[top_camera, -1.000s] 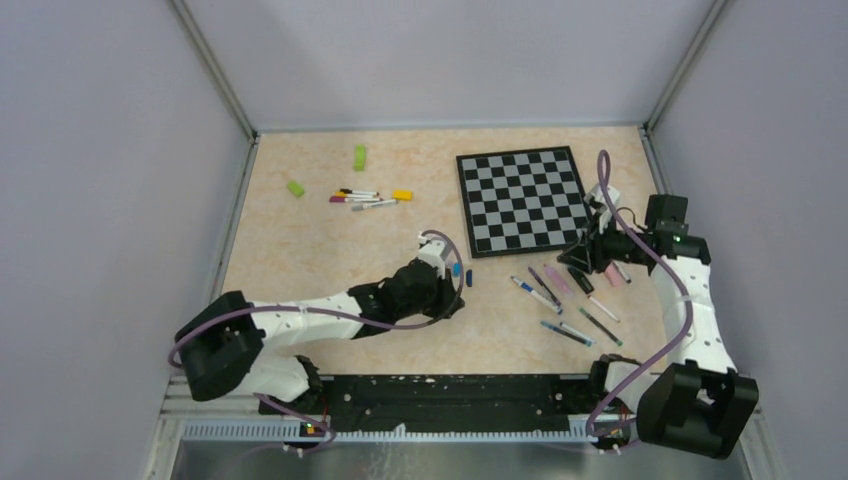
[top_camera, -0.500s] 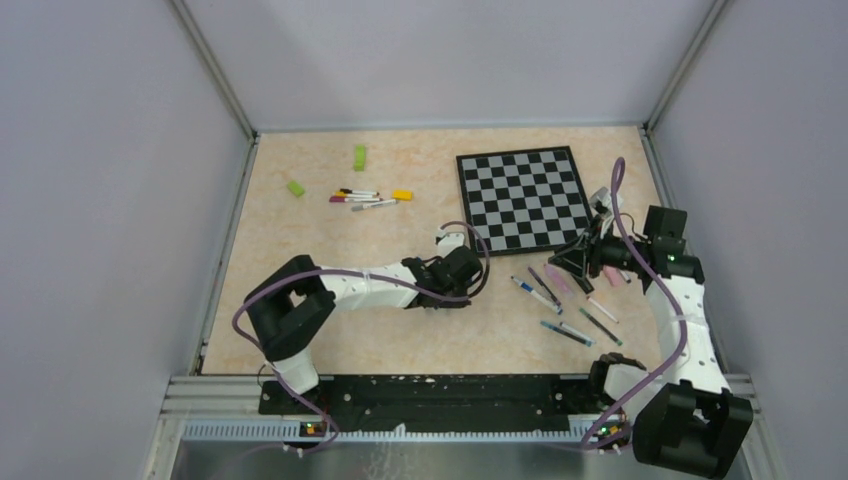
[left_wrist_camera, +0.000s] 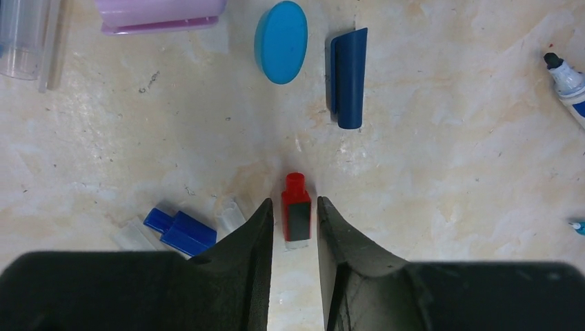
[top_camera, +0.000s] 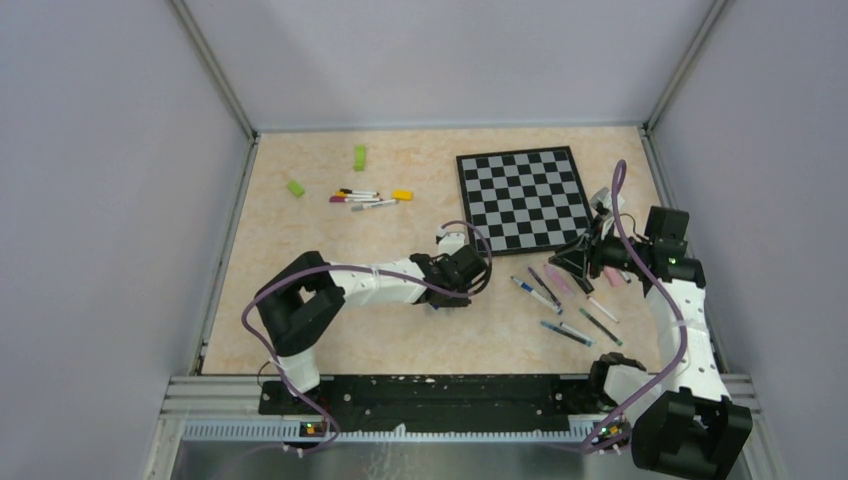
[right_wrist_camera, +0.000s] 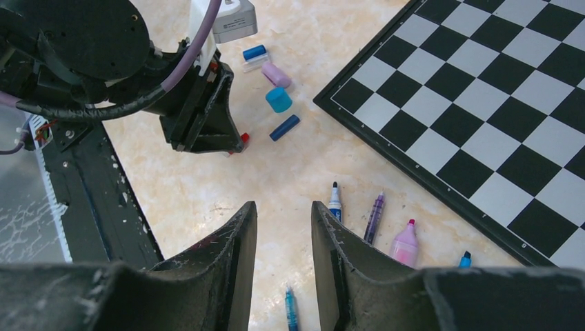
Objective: Open the pen caps
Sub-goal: Place the pen cap at the center of the board.
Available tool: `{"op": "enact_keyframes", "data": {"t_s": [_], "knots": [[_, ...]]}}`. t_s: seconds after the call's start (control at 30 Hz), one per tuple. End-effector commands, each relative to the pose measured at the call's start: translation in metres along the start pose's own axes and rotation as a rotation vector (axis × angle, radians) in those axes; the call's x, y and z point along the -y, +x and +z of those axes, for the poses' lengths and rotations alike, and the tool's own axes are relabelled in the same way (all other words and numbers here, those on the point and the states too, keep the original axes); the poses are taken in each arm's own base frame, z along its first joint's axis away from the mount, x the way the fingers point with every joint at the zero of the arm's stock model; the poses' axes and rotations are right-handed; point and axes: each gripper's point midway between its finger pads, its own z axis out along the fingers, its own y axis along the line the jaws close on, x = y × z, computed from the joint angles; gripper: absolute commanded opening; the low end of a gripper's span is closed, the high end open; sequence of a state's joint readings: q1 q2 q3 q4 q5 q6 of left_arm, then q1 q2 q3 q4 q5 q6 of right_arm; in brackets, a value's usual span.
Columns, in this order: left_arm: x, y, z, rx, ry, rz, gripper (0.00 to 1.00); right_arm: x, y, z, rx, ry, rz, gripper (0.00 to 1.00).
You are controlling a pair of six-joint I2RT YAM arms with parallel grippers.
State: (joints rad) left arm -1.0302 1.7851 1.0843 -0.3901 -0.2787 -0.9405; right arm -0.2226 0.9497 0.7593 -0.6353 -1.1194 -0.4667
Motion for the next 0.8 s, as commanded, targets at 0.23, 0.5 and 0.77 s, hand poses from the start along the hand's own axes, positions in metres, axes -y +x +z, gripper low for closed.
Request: {"op": "enact_keyframes", "data": {"t_s": [0.23,0.5,0.77], "knots": [[0.025,-0.032,-0.034,0.073,0.088,0.012,0.34,-0.002,-0.009,-0.001,0.018,-0.005,-0.054,0.34],[0.004,-0.065,-0.071,0.263,0.089,0.072,0.51,-0.003,-0.008,-0.001,0.015,-0.015,-0.067,0.34],[-0.04,-0.128,-0.113,0.591,0.258,0.109,0.99,-0.004,-0.007,-0.001,0.018,-0.018,-0.085,0.34]]}}
